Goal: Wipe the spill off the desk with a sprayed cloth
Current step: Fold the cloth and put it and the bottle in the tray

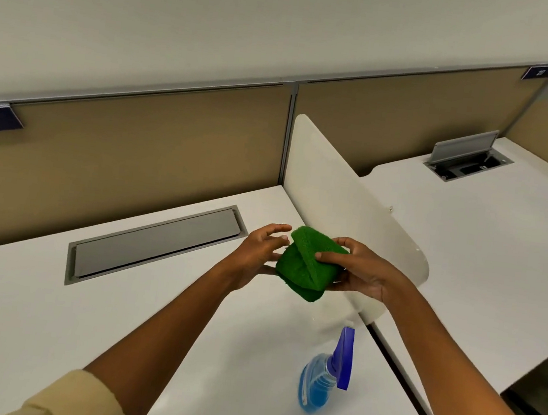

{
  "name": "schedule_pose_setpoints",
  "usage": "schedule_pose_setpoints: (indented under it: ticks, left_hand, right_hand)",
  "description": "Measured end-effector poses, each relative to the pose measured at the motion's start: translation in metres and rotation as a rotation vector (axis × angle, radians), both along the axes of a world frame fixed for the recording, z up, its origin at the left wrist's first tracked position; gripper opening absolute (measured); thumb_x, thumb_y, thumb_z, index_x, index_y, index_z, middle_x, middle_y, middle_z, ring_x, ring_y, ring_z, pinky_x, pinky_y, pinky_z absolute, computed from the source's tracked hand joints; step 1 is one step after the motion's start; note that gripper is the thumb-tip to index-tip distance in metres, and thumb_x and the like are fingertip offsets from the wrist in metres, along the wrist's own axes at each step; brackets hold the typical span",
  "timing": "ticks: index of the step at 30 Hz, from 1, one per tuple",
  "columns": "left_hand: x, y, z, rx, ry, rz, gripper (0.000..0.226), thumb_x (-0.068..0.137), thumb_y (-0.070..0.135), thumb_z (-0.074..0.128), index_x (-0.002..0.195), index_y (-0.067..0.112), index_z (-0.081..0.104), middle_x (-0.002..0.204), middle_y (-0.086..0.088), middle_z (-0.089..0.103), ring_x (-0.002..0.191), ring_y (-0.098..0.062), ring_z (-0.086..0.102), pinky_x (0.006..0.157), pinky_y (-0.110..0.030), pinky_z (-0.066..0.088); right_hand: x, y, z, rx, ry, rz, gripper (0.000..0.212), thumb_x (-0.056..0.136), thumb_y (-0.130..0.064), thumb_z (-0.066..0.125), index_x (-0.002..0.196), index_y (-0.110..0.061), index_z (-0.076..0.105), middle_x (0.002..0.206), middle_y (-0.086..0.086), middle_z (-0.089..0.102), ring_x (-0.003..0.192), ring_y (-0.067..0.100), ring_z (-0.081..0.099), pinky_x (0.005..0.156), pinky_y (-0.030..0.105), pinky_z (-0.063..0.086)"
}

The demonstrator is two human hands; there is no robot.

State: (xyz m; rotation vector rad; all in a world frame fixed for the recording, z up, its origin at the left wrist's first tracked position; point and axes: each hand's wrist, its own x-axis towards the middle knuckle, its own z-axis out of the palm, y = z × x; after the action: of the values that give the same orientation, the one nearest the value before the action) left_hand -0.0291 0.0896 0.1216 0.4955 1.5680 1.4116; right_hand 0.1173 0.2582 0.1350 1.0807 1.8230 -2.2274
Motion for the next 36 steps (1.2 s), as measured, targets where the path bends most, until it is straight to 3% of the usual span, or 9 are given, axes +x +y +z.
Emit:
schedule_pose_setpoints:
  ticks: [4, 12, 17, 22, 26, 30, 33, 36]
  left_hand:
    - [0.001, 0.014, -0.028, -0.148, 0.063, -0.062, 0.039, 0.106, 0.037, 0.048, 0.142, 0.025, 0.047, 0.138, -0.009, 0.054, 0.116, -0.031, 0.064, 0.086, -0.04, 0.059]
    - [0.022, 0.033, -0.094, -0.35, 0.132, -0.154, 0.048, 0.103, 0.038, 0.054, 0.145, 0.021, 0.041, 0.123, -0.007, 0.058, 0.109, -0.025, 0.056, 0.094, -0.041, 0.05]
    - [0.033, 0.048, -0.132, -0.425, 0.015, 0.042, 0.07, 0.099, 0.039, 0.06, 0.157, 0.019, 0.025, 0.155, -0.013, 0.042, 0.137, -0.031, 0.047, 0.113, -0.046, 0.043]
    - [0.048, 0.063, -0.155, -0.437, -0.006, 0.105, 0.073, 0.102, 0.035, 0.057, 0.16, 0.017, 0.017, 0.16, -0.013, 0.037, 0.142, -0.031, 0.043, 0.115, -0.044, 0.041]
    - [0.059, 0.071, -0.165, -0.454, 0.003, 0.115, 0.062, 0.101, 0.031, 0.06, 0.154, 0.014, 0.033, 0.145, -0.013, 0.052, 0.127, -0.032, 0.056, 0.106, -0.042, 0.05]
    - [0.065, 0.077, -0.175, -0.448, 0.014, 0.098, 0.055, 0.096, 0.028, 0.065, 0.146, 0.018, 0.045, 0.133, -0.011, 0.061, 0.117, -0.032, 0.063, 0.102, -0.045, 0.053]
    - [0.067, 0.081, -0.179, -0.428, 0.0, 0.124, 0.06, 0.096, 0.025, 0.067, 0.15, 0.014, 0.041, 0.127, -0.009, 0.062, 0.115, -0.032, 0.064, 0.101, -0.045, 0.054]
    - [0.066, 0.083, -0.183, -0.417, -0.029, 0.139, 0.073, 0.096, 0.029, 0.069, 0.157, 0.018, 0.03, 0.141, -0.014, 0.057, 0.119, -0.032, 0.063, 0.097, -0.041, 0.057]
  right_hand:
    - [-0.005, 0.027, -0.03, -0.006, -0.036, -0.168, 0.069, 0.074, -0.014, 0.083, 0.13, -0.017, 0.043, 0.124, 0.018, 0.059, 0.105, 0.036, 0.066, 0.084, 0.053, 0.058]
    - [-0.002, 0.056, -0.107, 0.033, -0.244, -0.279, 0.072, 0.075, -0.014, 0.082, 0.133, -0.017, 0.039, 0.134, 0.018, 0.051, 0.113, 0.038, 0.058, 0.085, 0.053, 0.057]
    - [-0.002, 0.054, -0.137, 0.059, -0.3, -0.268, 0.069, 0.079, -0.017, 0.079, 0.133, -0.019, 0.038, 0.136, 0.015, 0.047, 0.112, 0.034, 0.055, 0.076, 0.044, 0.059]
    - [-0.004, 0.053, -0.159, 0.139, -0.364, -0.28, 0.058, 0.085, -0.018, 0.072, 0.131, -0.019, 0.038, 0.135, 0.015, 0.048, 0.115, 0.033, 0.054, 0.086, 0.047, 0.058]
    - [-0.006, 0.052, -0.165, 0.336, -0.433, -0.153, 0.05, 0.09, -0.022, 0.063, 0.131, -0.017, 0.035, 0.128, 0.013, 0.053, 0.11, 0.029, 0.057, 0.088, 0.044, 0.058]
    - [-0.003, 0.048, -0.171, 0.789, -0.523, 0.099, 0.052, 0.094, -0.03, 0.055, 0.14, -0.014, 0.035, 0.127, 0.014, 0.053, 0.109, 0.028, 0.057, 0.089, 0.033, 0.049]
    - [-0.002, 0.045, -0.177, 1.044, -0.565, 0.232, 0.051, 0.095, -0.029, 0.056, 0.142, -0.017, 0.039, 0.14, 0.011, 0.045, 0.119, 0.027, 0.053, 0.097, 0.033, 0.046]
    - [-0.003, 0.045, -0.182, 1.2, -0.607, 0.39, 0.054, 0.088, -0.03, 0.068, 0.136, -0.019, 0.046, 0.142, 0.006, 0.045, 0.123, 0.025, 0.049, 0.104, 0.036, 0.044]
